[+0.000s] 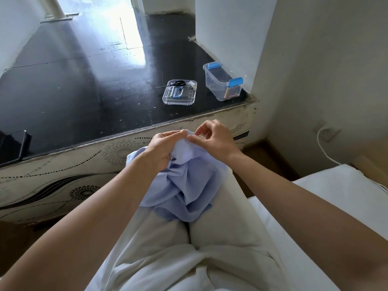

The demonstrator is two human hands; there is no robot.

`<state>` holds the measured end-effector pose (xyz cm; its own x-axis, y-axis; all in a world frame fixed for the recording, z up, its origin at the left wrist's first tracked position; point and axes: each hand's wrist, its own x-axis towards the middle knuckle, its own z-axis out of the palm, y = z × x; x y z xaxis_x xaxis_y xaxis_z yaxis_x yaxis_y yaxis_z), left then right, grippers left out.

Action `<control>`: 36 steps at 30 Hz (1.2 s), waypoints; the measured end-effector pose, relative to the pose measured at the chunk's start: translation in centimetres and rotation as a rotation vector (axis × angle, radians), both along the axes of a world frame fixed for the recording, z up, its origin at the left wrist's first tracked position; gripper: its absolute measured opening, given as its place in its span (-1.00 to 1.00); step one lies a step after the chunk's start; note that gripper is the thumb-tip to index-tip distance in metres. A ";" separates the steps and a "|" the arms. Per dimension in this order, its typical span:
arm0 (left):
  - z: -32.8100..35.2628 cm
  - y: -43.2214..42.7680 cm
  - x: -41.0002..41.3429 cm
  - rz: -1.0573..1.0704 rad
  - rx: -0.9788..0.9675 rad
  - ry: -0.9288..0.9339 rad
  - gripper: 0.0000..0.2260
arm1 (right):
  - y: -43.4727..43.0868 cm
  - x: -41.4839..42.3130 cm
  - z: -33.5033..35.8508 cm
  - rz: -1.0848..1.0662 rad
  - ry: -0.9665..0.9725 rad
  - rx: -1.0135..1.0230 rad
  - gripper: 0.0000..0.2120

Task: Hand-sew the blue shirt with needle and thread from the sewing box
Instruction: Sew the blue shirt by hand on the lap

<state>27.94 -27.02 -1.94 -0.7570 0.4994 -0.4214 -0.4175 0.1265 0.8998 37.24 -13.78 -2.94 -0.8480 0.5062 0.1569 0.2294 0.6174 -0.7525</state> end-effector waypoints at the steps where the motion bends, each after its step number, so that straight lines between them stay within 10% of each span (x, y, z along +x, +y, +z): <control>1: 0.1 0.1 0.0 -0.004 -0.002 -0.004 -0.82 | -0.1 -0.2 -0.1 0.000 -0.001 0.020 -0.71; 7: -0.3 -0.3 -0.5 0.016 -0.054 -0.022 -0.75 | 0.3 -0.1 -0.2 0.033 0.066 0.035 -0.88; 16: -0.6 -0.3 -1.2 0.106 -0.118 0.009 -0.91 | 1.5 1.3 1.4 0.254 -0.074 -0.705 -0.82; 20: -1.3 -0.8 -1.5 0.093 -0.190 0.110 -0.94 | 1.8 2.1 1.6 0.183 -0.184 -0.563 -0.86; 27: -0.4 -0.1 -0.5 -0.228 -0.219 1.104 -0.80 | 1.7 2.5 2.3 0.165 -0.124 -0.536 -0.88; 36: 0.0 -0.2 -1.2 -0.144 -0.349 0.932 -0.93 | 2.5 3.3 2.6 0.079 -0.142 -0.551 -0.86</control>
<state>26.78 -27.27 -1.91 -0.8017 0.5737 0.1679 0.4742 0.4393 0.7630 40.51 -11.31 -0.35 -0.8800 0.4151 -0.2307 0.3210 0.1619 -0.9332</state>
